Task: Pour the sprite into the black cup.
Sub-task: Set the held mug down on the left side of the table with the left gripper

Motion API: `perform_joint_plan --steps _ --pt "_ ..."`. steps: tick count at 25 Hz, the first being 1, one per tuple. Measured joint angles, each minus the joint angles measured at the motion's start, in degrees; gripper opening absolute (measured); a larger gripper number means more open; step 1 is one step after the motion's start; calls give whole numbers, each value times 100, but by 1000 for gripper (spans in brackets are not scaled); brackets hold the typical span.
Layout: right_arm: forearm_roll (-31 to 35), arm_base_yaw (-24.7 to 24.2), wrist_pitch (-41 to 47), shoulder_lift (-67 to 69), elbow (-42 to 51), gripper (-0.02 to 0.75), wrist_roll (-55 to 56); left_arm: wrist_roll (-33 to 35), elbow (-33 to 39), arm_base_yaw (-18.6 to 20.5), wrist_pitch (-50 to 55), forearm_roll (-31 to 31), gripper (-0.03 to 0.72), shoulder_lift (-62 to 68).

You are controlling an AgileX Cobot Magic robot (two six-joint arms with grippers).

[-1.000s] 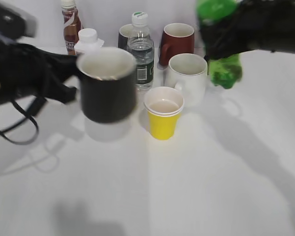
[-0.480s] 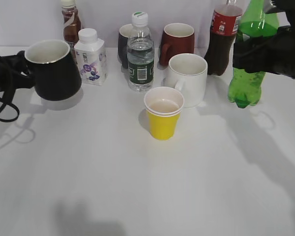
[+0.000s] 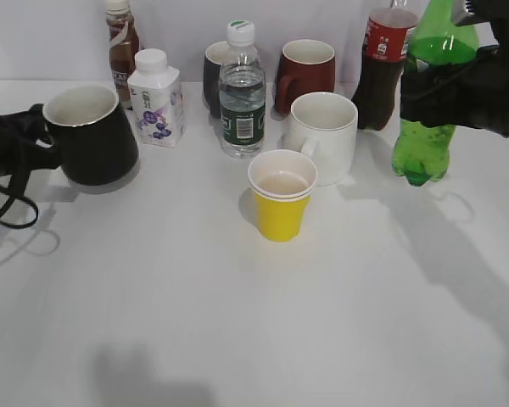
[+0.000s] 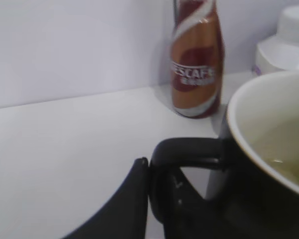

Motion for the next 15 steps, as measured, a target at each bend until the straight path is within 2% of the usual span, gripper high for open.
perform_joint_plan --steps 6,15 --pt "-18 18 -36 0 0 410 183 0 629 124 -671 -365 46 0" --pt "-289 23 -85 0 0 410 466 0 690 130 -1018 -368 46 83"
